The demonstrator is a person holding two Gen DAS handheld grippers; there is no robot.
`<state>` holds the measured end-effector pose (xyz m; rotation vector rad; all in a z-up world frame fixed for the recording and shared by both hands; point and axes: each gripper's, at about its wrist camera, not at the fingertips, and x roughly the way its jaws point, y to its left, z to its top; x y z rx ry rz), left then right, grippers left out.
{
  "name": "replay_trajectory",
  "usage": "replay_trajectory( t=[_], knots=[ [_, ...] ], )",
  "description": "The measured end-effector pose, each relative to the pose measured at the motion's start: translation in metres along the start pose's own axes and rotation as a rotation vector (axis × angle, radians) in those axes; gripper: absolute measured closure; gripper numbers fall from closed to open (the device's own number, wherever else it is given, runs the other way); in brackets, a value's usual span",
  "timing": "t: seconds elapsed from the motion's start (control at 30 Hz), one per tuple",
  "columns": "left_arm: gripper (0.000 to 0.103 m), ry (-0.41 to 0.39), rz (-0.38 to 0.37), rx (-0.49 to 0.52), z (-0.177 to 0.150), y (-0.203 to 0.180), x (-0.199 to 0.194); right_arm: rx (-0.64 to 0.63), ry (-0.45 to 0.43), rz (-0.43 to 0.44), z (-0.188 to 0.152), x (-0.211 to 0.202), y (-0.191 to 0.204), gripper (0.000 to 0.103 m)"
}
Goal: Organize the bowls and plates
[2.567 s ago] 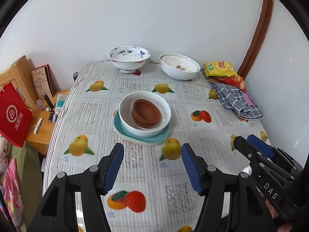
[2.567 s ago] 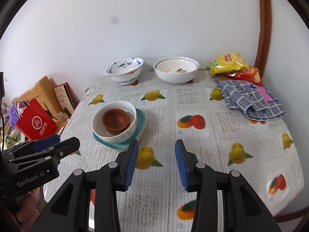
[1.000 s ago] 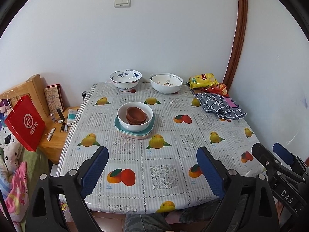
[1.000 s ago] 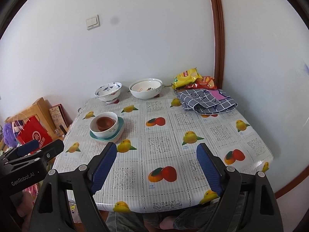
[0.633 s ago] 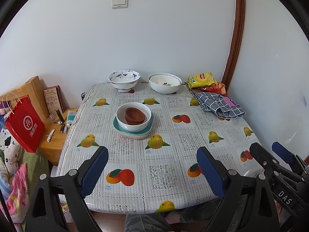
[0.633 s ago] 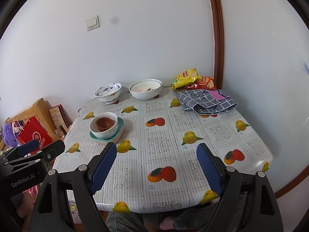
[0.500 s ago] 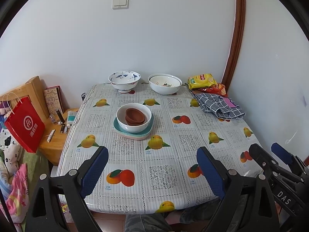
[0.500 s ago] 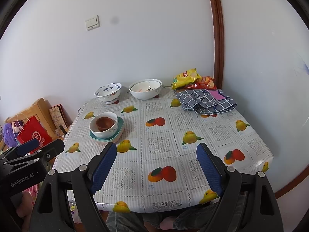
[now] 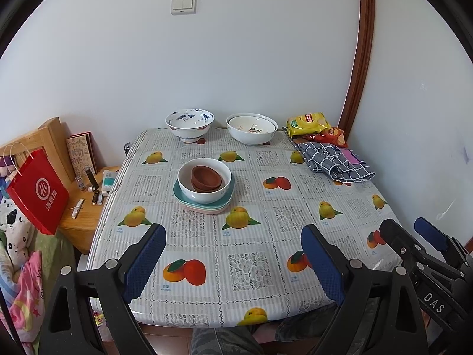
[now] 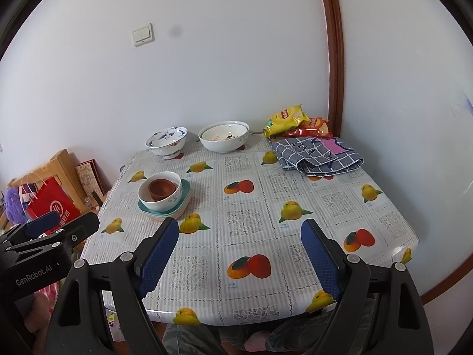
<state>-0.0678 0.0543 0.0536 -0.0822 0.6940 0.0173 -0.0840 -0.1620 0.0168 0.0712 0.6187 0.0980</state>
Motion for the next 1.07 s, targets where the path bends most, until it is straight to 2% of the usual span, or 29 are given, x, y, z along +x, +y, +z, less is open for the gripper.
replay_trajectory(
  t=[1.07],
  knots=[
    [0.01, -0.024, 0.018, 0.0, 0.0063, 0.0034, 0.0016, -0.013, -0.003, 0.008, 0.0035, 0.0007, 0.0038, 0.018]
  ],
)
